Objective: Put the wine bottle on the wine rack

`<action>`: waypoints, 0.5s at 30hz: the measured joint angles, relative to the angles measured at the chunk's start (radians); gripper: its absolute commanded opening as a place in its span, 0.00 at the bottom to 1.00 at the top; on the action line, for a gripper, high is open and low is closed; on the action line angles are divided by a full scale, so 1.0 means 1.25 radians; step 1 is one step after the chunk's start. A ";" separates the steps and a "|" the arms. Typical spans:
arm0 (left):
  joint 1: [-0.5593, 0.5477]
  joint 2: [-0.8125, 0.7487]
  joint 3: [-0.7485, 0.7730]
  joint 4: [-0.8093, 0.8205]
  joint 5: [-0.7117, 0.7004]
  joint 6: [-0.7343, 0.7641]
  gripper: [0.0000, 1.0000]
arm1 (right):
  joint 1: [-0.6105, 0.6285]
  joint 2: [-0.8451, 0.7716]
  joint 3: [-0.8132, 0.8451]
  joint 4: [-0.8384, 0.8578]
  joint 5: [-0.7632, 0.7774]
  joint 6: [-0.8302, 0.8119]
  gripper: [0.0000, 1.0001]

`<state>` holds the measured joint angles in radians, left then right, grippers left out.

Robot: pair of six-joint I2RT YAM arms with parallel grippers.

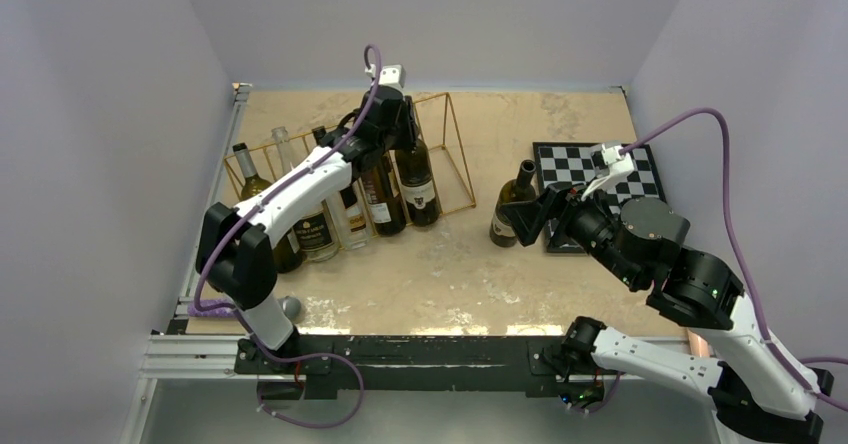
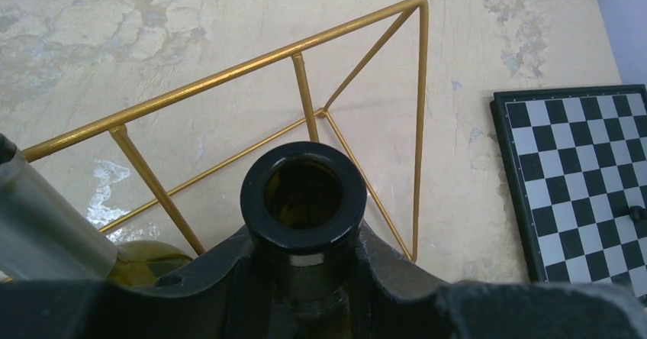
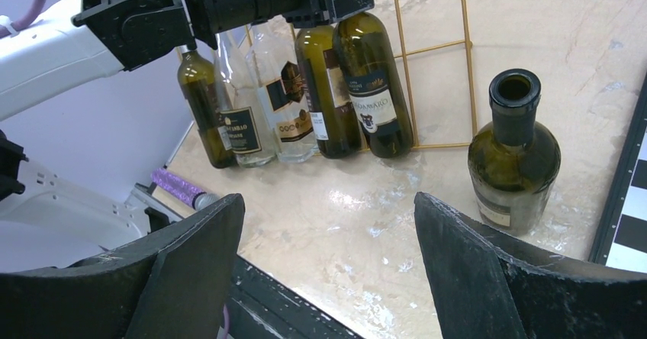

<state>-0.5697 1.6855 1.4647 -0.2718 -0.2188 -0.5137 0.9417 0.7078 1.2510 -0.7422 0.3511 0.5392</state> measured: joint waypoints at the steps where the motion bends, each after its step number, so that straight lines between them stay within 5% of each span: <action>1: 0.000 0.005 0.000 0.000 0.002 0.000 0.00 | 0.000 0.000 0.000 0.000 -0.001 0.000 0.86; 5: 0.000 0.016 0.000 0.015 0.002 -0.004 0.02 | 0.000 0.000 0.000 0.000 -0.001 0.001 0.86; 9: 0.002 0.024 0.004 0.016 0.002 -0.007 0.44 | 0.000 0.000 0.000 0.000 0.000 0.000 0.91; 15: 0.002 0.029 0.007 0.012 -0.027 -0.013 0.67 | 0.000 0.000 -0.008 0.001 0.003 0.000 0.93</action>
<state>-0.5671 1.7218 1.4731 -0.2569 -0.2531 -0.5301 0.9417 0.7082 1.2411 -0.7414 0.3546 0.5396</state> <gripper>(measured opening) 0.596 0.924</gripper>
